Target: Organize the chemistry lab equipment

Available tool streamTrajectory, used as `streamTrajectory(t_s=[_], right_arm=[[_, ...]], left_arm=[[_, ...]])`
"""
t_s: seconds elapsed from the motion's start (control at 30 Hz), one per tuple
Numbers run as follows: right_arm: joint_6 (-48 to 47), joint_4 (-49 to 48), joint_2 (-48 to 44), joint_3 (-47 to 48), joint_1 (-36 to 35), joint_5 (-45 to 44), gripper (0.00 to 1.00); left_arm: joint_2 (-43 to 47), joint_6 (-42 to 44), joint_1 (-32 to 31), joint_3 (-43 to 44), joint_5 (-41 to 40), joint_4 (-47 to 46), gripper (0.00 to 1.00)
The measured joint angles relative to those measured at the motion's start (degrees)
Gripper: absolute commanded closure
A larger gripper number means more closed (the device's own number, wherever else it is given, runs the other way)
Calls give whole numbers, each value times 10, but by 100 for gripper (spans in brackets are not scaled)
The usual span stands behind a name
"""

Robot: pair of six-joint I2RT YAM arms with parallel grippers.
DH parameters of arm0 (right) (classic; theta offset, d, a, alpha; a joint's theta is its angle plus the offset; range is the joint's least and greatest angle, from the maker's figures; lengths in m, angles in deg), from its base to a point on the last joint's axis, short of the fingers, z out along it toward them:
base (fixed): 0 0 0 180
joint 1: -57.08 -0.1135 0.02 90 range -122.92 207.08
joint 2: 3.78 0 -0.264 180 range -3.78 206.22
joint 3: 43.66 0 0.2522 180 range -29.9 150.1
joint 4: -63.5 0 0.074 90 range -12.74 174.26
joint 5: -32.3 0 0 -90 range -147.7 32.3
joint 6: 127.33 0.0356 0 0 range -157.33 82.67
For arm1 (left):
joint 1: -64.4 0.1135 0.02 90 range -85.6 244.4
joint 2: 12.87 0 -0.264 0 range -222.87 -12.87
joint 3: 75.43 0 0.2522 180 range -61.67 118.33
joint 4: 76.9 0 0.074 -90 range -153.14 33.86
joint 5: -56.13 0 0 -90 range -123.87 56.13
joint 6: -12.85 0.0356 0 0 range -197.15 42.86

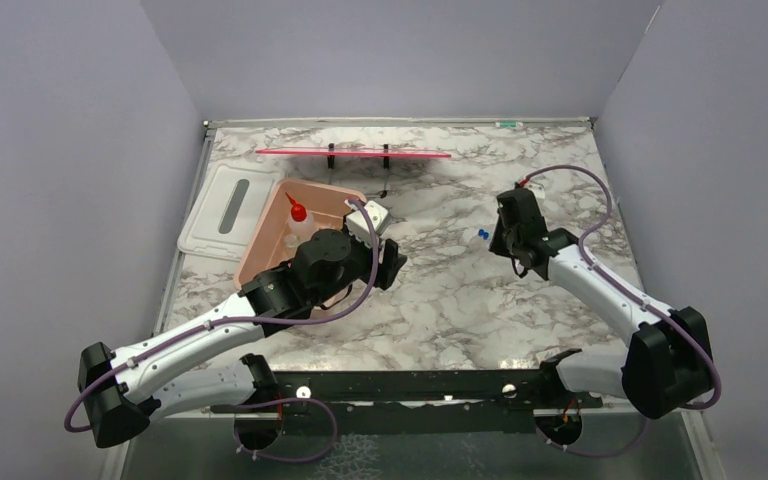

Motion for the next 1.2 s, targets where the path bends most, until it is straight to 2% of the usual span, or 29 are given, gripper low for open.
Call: streamTrajectory(t_s=[0.23, 0.53, 0.67, 0.83, 0.93, 1.2], right_arm=[[7, 1, -2, -3, 0, 0, 73], [16, 48, -26, 30, 0, -1, 59], [17, 52, -70, 60, 0, 0, 59], [16, 52, -100, 59, 0, 14, 62], [15, 45, -111, 42, 0, 31, 65], [15, 26, -128, -16, 0, 86, 68]], left_arm=[[0, 0, 0, 0, 0, 0, 36], [-1, -5, 0, 5, -16, 9, 36], [-4, -13, 0, 38, -60, 45, 34], [-4, -28, 13, 96, -158, 108, 45], [-3, -40, 59, 128, -209, 145, 49], [-18, -57, 292, 171, -224, 216, 53]])
